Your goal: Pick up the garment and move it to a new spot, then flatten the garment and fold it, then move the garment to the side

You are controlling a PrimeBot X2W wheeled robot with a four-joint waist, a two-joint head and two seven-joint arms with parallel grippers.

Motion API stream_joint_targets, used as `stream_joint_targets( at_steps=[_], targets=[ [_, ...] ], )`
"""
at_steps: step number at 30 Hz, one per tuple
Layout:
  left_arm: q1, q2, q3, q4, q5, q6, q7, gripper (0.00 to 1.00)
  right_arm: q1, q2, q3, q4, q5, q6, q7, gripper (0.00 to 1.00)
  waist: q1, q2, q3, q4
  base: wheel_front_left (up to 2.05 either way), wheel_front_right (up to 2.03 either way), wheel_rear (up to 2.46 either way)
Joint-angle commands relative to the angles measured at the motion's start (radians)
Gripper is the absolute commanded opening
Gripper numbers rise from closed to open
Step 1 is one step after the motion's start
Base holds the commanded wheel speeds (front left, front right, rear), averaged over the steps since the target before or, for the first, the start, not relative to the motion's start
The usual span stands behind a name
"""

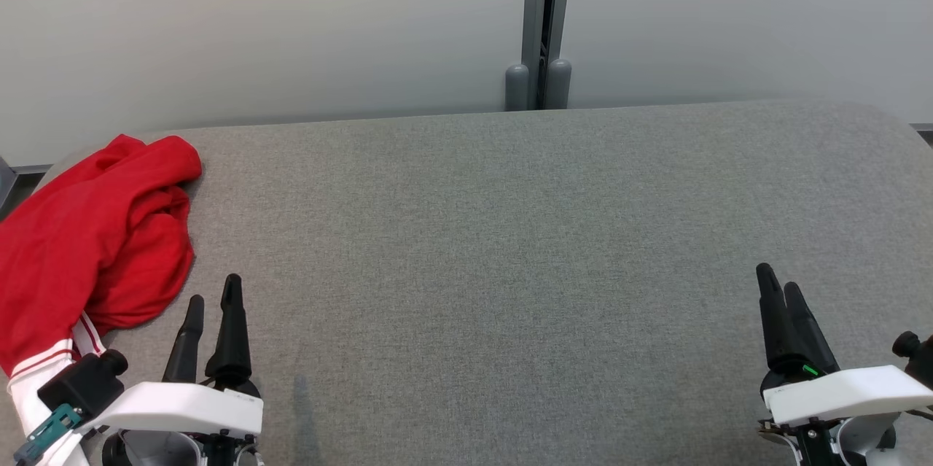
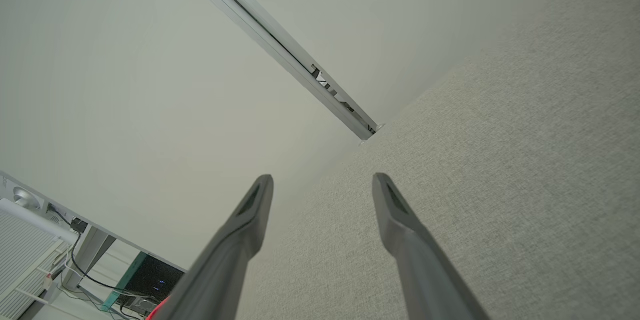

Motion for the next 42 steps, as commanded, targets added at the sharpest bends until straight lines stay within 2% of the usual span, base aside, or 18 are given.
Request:
stream_joint_targets(
  at_steps=[1,21,42],
  targets=[
    [-0.003,0.014,-0.002,-0.014,0.034,0.008,-0.009,1.00,-0.005,-0.011,0.003,-0.015,-0.033,0.002,-0.014,1.00,0.0000,0.0000,0.000,0.000,0.00,0.00,0.00],
    [0.015,0.038,-0.037,-0.015,0.273,0.043,-0.068,1.00,0.000,-0.009,0.021,-0.006,-0.295,0.002,-0.073,1.00,0.0000,0.0000,-0.002,0.003,0.00,0.00,0.00],
    [0.036,0.051,-0.036,-0.017,0.444,0.060,-0.118,1.00,0.009,-0.009,0.024,-0.010,-0.496,0.002,-0.122,1.00,0.0000,0.0000,-0.007,0.007,0.00,0.00,0.00]
  ],
)
